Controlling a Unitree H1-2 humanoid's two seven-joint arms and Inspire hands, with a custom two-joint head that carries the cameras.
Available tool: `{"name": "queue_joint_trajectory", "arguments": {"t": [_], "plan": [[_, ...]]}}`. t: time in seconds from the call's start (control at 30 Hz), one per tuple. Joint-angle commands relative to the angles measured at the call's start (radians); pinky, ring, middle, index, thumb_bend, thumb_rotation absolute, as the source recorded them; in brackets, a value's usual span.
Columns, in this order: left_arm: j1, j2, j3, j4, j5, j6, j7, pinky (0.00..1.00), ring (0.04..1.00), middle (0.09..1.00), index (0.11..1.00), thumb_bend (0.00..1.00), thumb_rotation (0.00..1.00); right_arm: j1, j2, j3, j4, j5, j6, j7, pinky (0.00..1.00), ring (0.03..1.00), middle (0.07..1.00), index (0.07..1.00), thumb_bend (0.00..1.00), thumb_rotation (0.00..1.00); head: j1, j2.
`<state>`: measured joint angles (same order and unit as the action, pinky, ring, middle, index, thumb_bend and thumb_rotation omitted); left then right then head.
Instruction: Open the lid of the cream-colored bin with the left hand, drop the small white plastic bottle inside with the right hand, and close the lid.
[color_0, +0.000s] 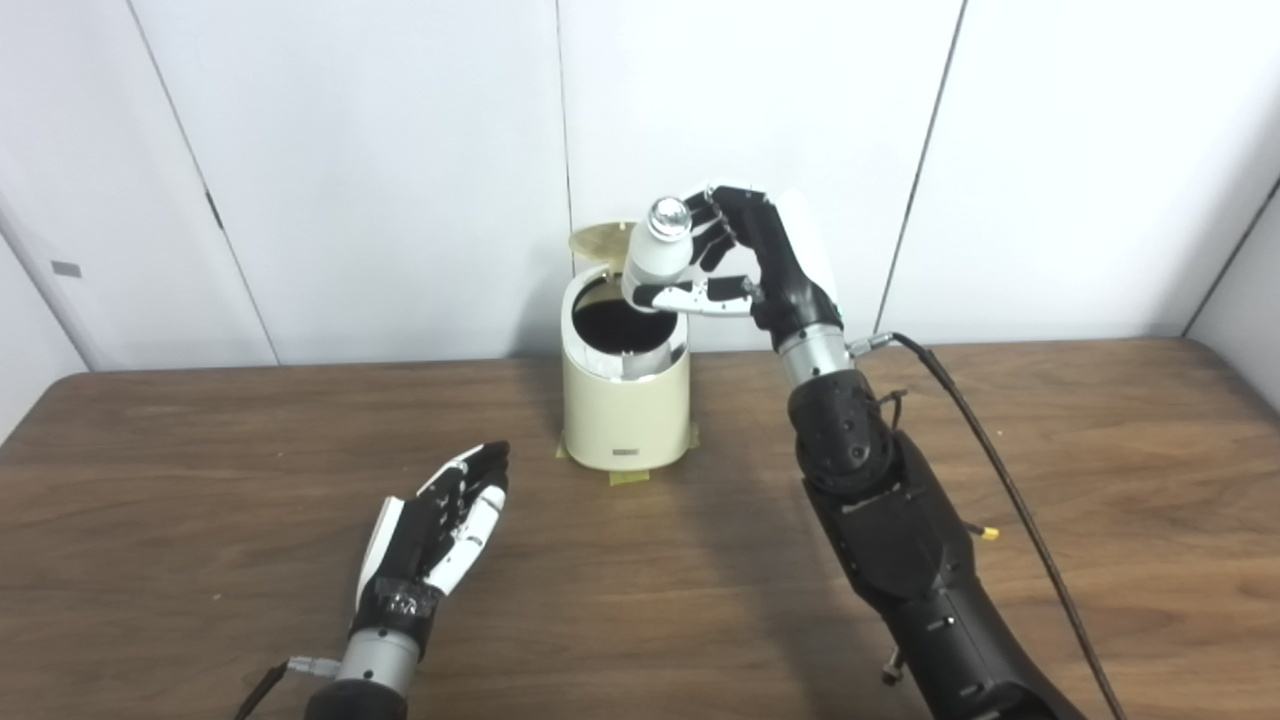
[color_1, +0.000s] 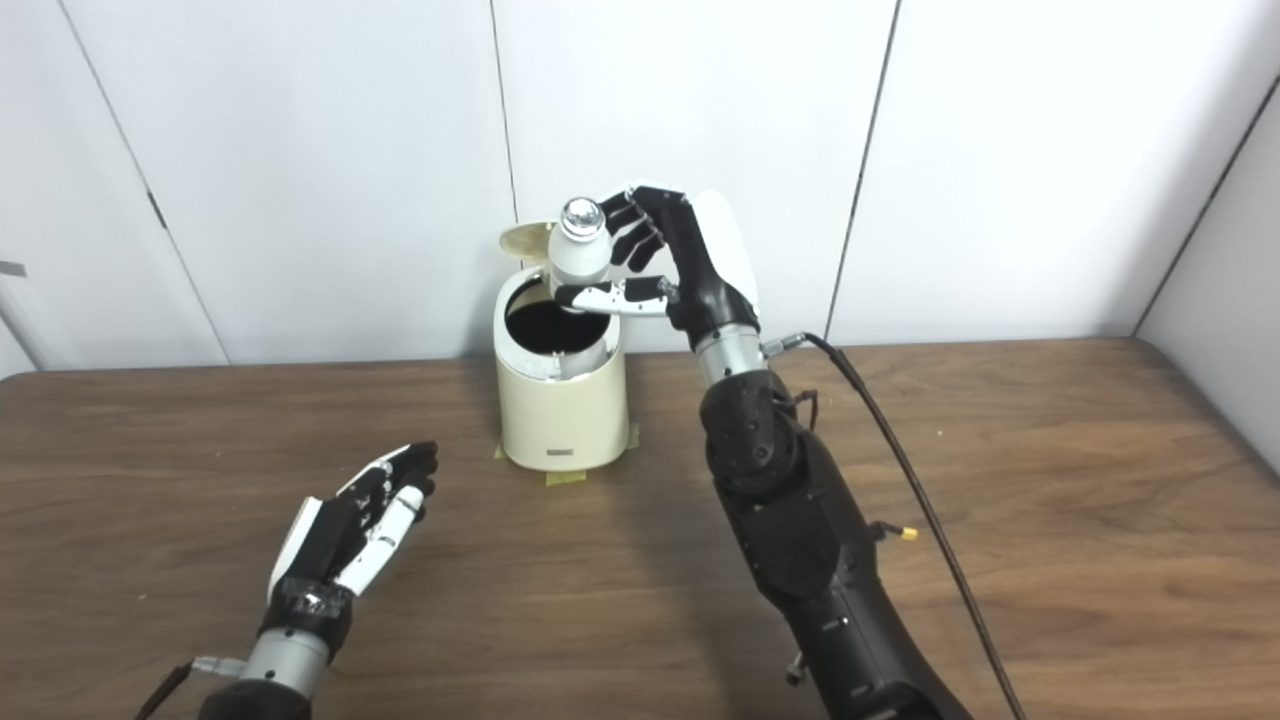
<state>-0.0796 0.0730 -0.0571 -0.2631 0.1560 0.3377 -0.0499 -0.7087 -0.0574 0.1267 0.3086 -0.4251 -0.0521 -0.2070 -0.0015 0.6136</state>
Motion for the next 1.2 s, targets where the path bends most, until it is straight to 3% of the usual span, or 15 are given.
{"name": "queue_joint_trajectory", "arguments": {"t": [0.0, 0.23, 0.63, 1.03, 1.17], "plan": [[-0.026, -0.008, 0.000, -0.023, 0.004, -0.033, 0.013, 0.81, 0.844, 0.860, 0.864, 0.33, 0.61, -0.068, 0.005, -0.008, -0.008, 0.008, -0.040, -0.018, 0.35, 0.425, 0.494, 0.491, 0.52, 0.00, 0.000, 0.001], [-0.029, -0.013, -0.008, -0.031, 0.022, -0.020, 0.018, 0.83, 0.846, 0.858, 0.864, 0.34, 0.65, -0.068, 0.014, 0.011, 0.013, 0.015, -0.050, -0.002, 0.36, 0.426, 0.493, 0.493, 0.52, 0.00, 0.011, 0.003], [-0.033, -0.019, 0.007, -0.045, 0.002, -0.020, 0.014, 0.82, 0.853, 0.853, 0.858, 0.34, 0.63, -0.056, -0.010, 0.035, 0.057, -0.016, -0.058, -0.015, 0.38, 0.435, 0.482, 0.496, 0.52, 0.00, 0.016, 0.001], [-0.029, -0.024, 0.008, -0.051, 0.003, -0.025, 0.016, 0.83, 0.848, 0.850, 0.854, 0.32, 0.62, -0.054, -0.025, 0.037, 0.127, -0.046, -0.105, -0.054, 0.40, 0.422, 0.476, 0.553, 0.51, 0.00, 0.022, 0.002], [-0.028, -0.034, 0.013, -0.060, -0.009, -0.005, 0.015, 0.82, 0.842, 0.851, 0.854, 0.33, 0.59, -0.047, -0.045, 0.054, 0.131, -0.076, -0.166, -0.074, 0.45, 0.445, 0.481, 0.530, 0.52, 0.00, 0.028, 0.004]]}}
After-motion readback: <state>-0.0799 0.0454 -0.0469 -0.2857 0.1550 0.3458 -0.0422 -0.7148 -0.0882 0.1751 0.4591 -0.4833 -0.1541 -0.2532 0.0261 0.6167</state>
